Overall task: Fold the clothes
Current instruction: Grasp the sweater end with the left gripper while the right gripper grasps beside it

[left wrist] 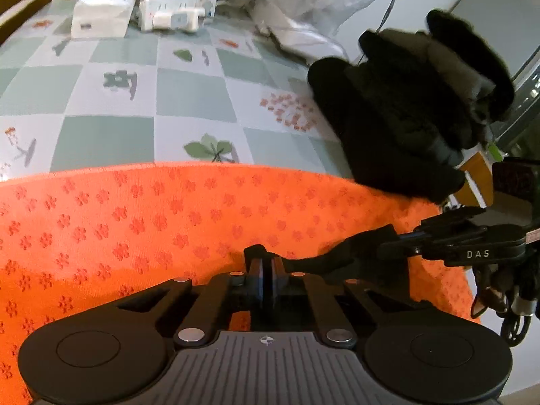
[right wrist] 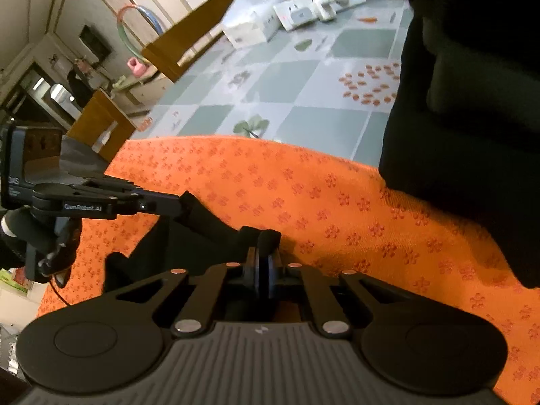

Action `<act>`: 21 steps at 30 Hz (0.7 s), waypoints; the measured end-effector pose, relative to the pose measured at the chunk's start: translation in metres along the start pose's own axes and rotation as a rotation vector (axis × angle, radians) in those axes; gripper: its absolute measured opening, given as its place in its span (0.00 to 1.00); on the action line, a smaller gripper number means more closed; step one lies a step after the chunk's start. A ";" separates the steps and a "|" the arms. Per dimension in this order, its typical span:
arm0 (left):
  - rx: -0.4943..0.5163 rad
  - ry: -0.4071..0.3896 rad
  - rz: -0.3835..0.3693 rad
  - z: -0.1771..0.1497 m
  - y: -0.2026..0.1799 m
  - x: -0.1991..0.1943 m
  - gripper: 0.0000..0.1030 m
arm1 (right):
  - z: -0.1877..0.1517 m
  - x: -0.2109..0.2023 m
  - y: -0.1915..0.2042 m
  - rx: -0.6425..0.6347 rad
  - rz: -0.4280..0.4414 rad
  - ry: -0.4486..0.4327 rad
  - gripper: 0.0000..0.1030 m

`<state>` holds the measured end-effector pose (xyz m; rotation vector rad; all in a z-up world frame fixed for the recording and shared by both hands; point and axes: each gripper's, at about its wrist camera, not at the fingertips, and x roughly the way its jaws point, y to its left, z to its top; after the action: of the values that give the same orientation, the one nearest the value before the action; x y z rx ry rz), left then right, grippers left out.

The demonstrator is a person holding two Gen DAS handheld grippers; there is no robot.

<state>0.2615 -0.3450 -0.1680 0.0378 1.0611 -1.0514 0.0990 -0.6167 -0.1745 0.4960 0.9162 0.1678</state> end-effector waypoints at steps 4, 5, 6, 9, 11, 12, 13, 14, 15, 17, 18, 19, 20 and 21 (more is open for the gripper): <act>0.016 -0.066 -0.033 0.000 -0.015 -0.034 0.07 | -0.002 -0.026 0.016 -0.024 0.021 -0.051 0.06; 0.022 -0.082 -0.043 0.000 -0.019 -0.043 0.07 | -0.004 -0.034 0.022 -0.039 0.026 -0.064 0.06; 0.034 -0.095 -0.054 -0.001 -0.025 -0.054 0.07 | -0.005 -0.043 0.029 -0.053 0.032 -0.077 0.06; 0.072 -0.128 -0.081 -0.009 -0.044 -0.084 0.07 | -0.012 -0.069 0.050 -0.098 0.056 -0.102 0.06; 0.096 -0.140 -0.096 -0.015 -0.055 -0.103 0.07 | -0.020 -0.086 0.065 -0.130 0.067 -0.114 0.06; 0.110 -0.146 -0.102 -0.020 -0.060 -0.114 0.07 | -0.025 -0.095 0.072 -0.144 0.074 -0.118 0.05; 0.125 -0.152 -0.108 -0.024 -0.065 -0.124 0.07 | -0.031 -0.104 0.081 -0.161 0.078 -0.124 0.06; 0.141 -0.157 -0.114 -0.030 -0.071 -0.135 0.07 | -0.036 -0.112 0.088 -0.174 0.083 -0.128 0.05; 0.156 -0.161 -0.118 -0.036 -0.077 -0.146 0.07 | -0.042 -0.122 0.097 -0.188 0.087 -0.131 0.05; 0.188 -0.167 -0.130 -0.049 -0.088 -0.166 0.07 | -0.055 -0.136 0.112 -0.212 0.090 -0.137 0.05; 0.208 -0.170 -0.135 -0.057 -0.094 -0.176 0.06 | -0.063 -0.143 0.120 -0.223 0.092 -0.140 0.05; 0.223 -0.170 -0.145 -0.064 -0.098 -0.186 0.06 | -0.072 -0.150 0.129 -0.240 0.095 -0.145 0.05; 0.238 -0.170 -0.157 -0.072 -0.103 -0.195 0.06 | -0.082 -0.158 0.138 -0.257 0.098 -0.150 0.05; 0.242 -0.168 -0.175 -0.079 -0.105 -0.203 0.06 | -0.091 -0.165 0.146 -0.274 0.100 -0.155 0.05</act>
<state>0.1152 -0.2246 -0.0176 0.0520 0.7915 -1.3144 -0.0630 -0.5148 -0.0322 0.2954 0.7035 0.3367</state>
